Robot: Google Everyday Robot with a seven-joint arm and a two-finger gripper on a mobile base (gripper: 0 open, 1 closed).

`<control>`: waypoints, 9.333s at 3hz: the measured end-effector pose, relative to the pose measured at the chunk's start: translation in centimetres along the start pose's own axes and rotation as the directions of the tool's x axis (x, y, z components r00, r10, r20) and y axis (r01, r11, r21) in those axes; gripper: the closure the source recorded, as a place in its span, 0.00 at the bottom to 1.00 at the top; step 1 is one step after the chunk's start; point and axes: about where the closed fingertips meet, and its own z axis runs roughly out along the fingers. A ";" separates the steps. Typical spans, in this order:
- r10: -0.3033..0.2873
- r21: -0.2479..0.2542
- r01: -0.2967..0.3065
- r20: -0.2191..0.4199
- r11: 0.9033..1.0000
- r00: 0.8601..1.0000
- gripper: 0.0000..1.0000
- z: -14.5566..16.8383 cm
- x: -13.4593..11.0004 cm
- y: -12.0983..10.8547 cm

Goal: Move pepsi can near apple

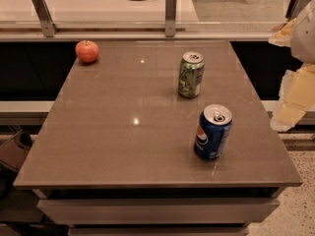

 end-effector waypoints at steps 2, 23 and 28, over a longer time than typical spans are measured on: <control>0.008 -0.025 -0.006 0.060 1.000 0.998 0.00 0.0 0.1 -0.1; 0.135 -0.126 -0.051 0.889 0.991 0.437 1.00 -1.6 -25.0 -7.5; 0.353 -0.232 -0.281 0.771 0.931 0.531 1.00 10.2 -28.9 -23.1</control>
Offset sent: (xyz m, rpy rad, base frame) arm 0.0013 -0.0042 -0.0030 0.1755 0.0424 0.0479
